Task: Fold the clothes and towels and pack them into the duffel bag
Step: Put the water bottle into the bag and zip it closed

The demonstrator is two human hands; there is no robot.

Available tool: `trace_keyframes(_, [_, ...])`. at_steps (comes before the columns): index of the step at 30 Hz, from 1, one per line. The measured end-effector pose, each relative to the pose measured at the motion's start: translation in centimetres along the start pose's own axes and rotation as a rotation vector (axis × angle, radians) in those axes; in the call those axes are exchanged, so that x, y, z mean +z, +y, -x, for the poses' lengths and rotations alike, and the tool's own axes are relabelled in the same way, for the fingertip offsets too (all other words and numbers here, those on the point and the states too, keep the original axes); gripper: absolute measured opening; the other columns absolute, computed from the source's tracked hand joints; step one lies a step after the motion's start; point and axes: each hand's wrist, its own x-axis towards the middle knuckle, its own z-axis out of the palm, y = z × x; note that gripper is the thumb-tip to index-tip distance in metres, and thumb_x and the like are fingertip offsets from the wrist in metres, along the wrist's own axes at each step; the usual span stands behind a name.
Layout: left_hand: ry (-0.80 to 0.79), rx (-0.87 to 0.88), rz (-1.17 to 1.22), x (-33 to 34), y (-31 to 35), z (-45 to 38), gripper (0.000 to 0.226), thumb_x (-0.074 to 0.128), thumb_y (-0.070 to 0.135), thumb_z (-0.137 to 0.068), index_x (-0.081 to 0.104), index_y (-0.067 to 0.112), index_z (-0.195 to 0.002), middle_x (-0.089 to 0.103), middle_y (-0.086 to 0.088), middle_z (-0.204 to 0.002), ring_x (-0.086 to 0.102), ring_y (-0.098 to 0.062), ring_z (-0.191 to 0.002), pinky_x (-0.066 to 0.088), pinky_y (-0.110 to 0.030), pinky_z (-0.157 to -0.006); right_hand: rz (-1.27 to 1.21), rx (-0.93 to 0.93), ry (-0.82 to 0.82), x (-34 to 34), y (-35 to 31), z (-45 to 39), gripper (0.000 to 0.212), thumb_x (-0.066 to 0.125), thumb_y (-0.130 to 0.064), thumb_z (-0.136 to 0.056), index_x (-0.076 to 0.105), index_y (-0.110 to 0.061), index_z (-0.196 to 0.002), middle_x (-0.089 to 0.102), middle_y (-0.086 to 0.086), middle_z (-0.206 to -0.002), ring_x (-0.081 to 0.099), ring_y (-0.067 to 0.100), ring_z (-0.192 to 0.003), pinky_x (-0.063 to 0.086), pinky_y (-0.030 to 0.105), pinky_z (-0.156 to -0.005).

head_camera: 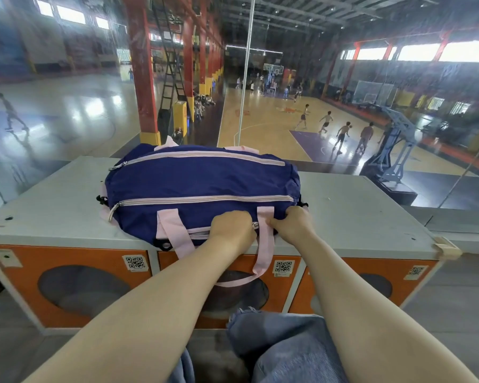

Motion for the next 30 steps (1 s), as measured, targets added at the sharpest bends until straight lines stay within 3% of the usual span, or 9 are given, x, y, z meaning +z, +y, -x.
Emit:
trace_keyframes(10, [-0.226,-0.187,0.001,-3.1,-4.6,0.7,0.026,0.054,0.041,-0.090,0.063,0.017,-0.083,0.061,-0.001,-0.076,0.057,-0.018,-0.069,0.041,-0.030,-0.059,-0.084,0.020,0.033,0.3,0.3,-0.2,0.028,0.065,-0.041,-0.085,0.053,-0.023,-0.068,0.060,-0.002,-0.069,0.059,0.016,-0.066,0.040,0.022,-0.051])
trace_keyframes(13, [-0.310,-0.261,0.074,-4.3,-7.7,1.6,0.029,0.056,0.040,-0.089,0.064,0.015,-0.076,0.068,-0.003,-0.074,0.062,-0.017,-0.065,0.047,-0.029,-0.062,-0.071,0.035,0.052,0.5,0.2,-0.3,0.026,0.064,-0.040,-0.086,0.054,-0.022,-0.069,0.061,-0.001,-0.070,0.059,0.017,-0.067,0.043,0.024,-0.053])
trace_keyframes(16, [-0.279,-0.321,0.065,-5.3,-10.1,3.2,0.028,0.058,0.040,-0.087,0.063,0.017,-0.073,0.067,-0.001,-0.070,0.062,-0.016,-0.064,0.045,-0.028,-0.060,-0.066,0.043,0.064,0.6,0.2,-0.5,0.026,0.063,-0.040,-0.085,0.054,-0.022,-0.068,0.063,0.002,-0.073,0.060,0.020,-0.069,0.046,0.027,-0.057])
trace_keyframes(19, [-0.213,-0.365,0.032,-5.9,-11.3,5.3,0.023,0.056,0.037,-0.090,0.050,0.021,-0.075,0.055,0.001,-0.072,0.057,-0.017,-0.075,0.044,-0.029,-0.069,-0.051,0.048,0.069,0.5,0.2,-0.5,0.026,0.062,-0.037,-0.085,0.055,-0.020,-0.068,0.061,0.001,-0.070,0.058,0.019,-0.067,0.041,0.025,-0.054])
trace_keyframes(22, [-0.154,-0.426,0.031,-5.5,-11.7,6.4,0.024,0.054,0.039,-0.091,0.056,0.017,-0.096,0.057,-0.003,-0.085,0.062,-0.023,-0.092,0.050,-0.033,-0.084,-0.036,0.053,0.079,0.6,0.1,-0.4,0.024,0.062,-0.038,-0.086,0.057,-0.020,-0.070,0.063,0.002,-0.072,0.059,0.020,-0.069,0.046,0.027,-0.056])
trace_keyframes(30, [-0.107,-0.509,0.090,-3.4,-12.9,6.1,0.042,0.055,0.045,-0.091,0.055,0.015,-0.122,0.062,-0.007,-0.111,0.061,-0.023,-0.101,0.048,-0.033,-0.087,0.007,0.075,0.070,0.3,-0.6,0.2,0.023,0.060,-0.040,-0.087,0.062,-0.017,-0.084,0.065,0.005,-0.080,0.061,0.022,-0.072,0.052,0.030,-0.060])
